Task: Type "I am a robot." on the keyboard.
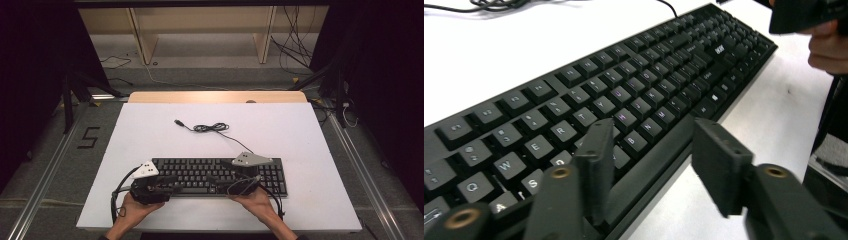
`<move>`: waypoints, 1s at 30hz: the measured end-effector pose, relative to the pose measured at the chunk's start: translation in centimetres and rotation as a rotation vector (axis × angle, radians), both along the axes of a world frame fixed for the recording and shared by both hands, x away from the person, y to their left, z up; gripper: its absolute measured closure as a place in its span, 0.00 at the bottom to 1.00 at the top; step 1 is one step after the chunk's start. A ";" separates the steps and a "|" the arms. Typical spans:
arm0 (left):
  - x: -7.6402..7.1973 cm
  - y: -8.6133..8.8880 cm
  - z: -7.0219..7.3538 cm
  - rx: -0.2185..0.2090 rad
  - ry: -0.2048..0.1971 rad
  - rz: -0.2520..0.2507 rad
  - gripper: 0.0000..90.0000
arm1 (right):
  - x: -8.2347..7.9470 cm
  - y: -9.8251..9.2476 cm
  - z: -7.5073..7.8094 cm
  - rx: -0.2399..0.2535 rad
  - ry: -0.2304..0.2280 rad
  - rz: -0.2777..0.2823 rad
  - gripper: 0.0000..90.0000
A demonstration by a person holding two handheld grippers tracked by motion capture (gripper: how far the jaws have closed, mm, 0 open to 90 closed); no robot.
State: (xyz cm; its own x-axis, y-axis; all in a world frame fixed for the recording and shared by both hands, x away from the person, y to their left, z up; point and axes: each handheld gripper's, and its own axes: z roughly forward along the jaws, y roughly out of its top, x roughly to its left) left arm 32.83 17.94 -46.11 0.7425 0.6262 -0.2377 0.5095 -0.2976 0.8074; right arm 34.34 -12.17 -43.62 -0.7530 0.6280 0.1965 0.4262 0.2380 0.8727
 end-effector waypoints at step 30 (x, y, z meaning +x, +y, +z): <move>0.6 -0.9 -1.5 0.124 0.031 -0.019 0.99 | 0.0 0.1 0.0 -0.001 0.003 0.002 0.31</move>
